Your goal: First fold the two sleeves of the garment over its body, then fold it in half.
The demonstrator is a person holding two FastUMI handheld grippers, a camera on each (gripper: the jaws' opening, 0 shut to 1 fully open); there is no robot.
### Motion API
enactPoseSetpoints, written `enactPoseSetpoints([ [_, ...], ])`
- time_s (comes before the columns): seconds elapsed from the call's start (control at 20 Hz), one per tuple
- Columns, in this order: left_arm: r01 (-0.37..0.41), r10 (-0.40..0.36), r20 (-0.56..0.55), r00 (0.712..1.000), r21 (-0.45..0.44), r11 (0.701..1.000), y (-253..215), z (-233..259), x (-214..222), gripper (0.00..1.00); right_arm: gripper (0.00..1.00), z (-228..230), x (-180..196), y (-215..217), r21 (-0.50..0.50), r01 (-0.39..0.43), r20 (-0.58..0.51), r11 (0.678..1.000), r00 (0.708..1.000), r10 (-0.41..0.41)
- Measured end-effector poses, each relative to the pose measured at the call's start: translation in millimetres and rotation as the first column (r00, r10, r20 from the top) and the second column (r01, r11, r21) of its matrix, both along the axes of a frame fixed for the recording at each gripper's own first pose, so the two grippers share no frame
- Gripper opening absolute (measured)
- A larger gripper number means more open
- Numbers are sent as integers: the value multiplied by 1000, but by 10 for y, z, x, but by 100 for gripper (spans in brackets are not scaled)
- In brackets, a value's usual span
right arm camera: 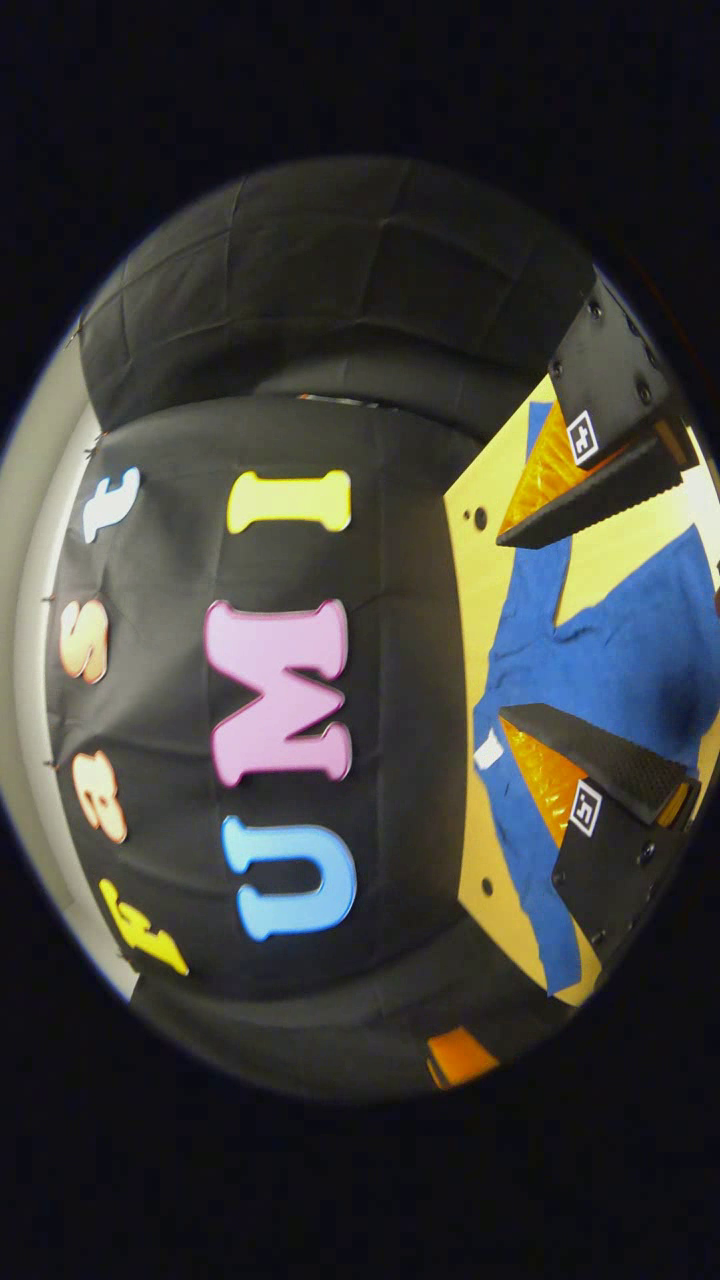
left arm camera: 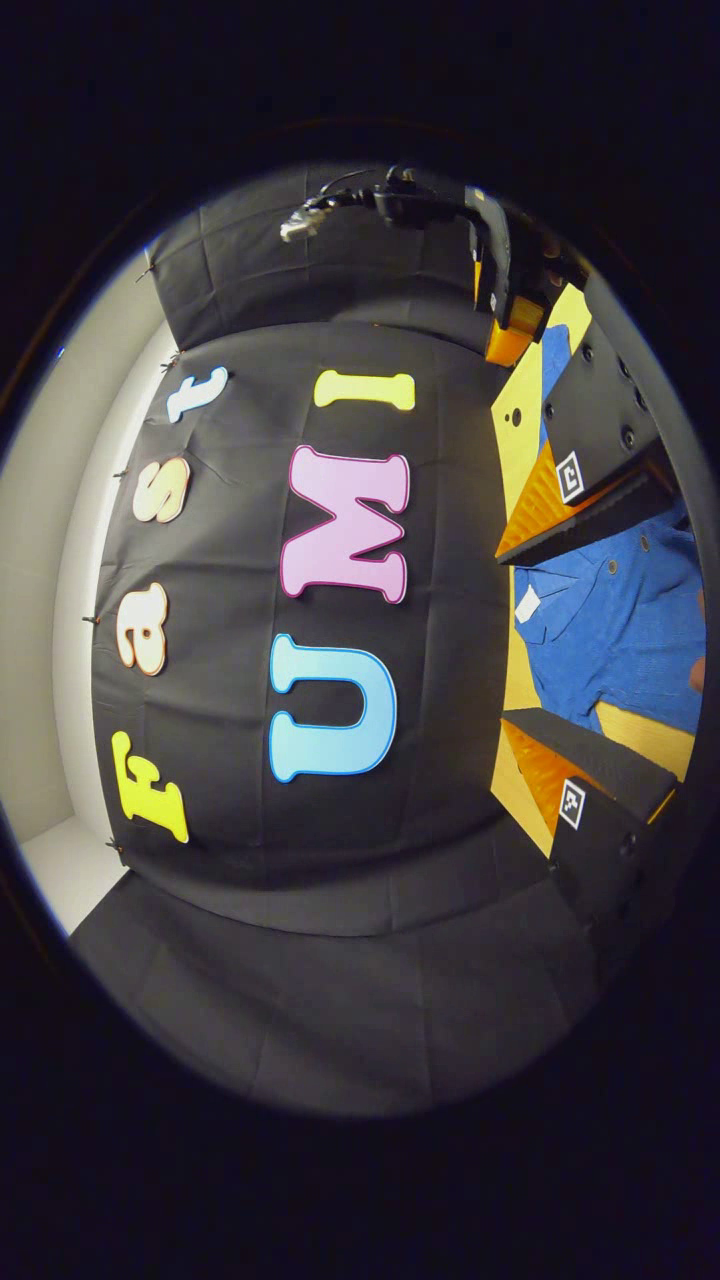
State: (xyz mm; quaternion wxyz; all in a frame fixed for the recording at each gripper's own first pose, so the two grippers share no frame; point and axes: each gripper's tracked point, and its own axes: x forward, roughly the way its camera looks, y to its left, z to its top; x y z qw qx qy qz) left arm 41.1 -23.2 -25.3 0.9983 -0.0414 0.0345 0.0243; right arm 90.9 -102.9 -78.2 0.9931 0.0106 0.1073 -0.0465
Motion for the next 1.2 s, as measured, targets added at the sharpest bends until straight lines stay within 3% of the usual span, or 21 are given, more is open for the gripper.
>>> enactPoseSetpoints([
  [0.25, -31, 31, -47, 998, 6, 999, -153, -114, 205, 82, 98, -537, 526, -1353, -3, 232, -92, 973, 969, -231],
  [0.4, -52, 53, -90, 994, 15, 999, -283, -184, 341, 82, 98, -1092, 704, -2162, -19, 369, -218, 929, 906, -364],
  [0.55, -48, 49, -135, 990, 7, 999, -485, -226, 518, 82, 99, -1743, 814, -2707, -30, 433, -377, 901, 830, -411],
  [0.7, -24, 29, -168, 985, 34, 999, -680, -246, 693, 82, 100, -2265, 921, -2967, -42, 475, -520, 879, 741, -425],
  [1.0, 37, -22, -190, 982, 77, 996, -978, -183, 1009, 82, 100, -2804, 955, -3267, -41, 573, -639, 818, 614, -462],
  [1.15, 47, -30, -163, 986, 98, 994, -1082, -102, 1064, 82, 100, -2877, 986, -3183, 23, 571, -664, 821, 622, -415],
  [1.2, 54, -37, -164, 986, 99, 994, -1114, -100, 1056, 82, 84, -2885, 994, -3164, 33, 572, -665, 819, 625, -409],
])
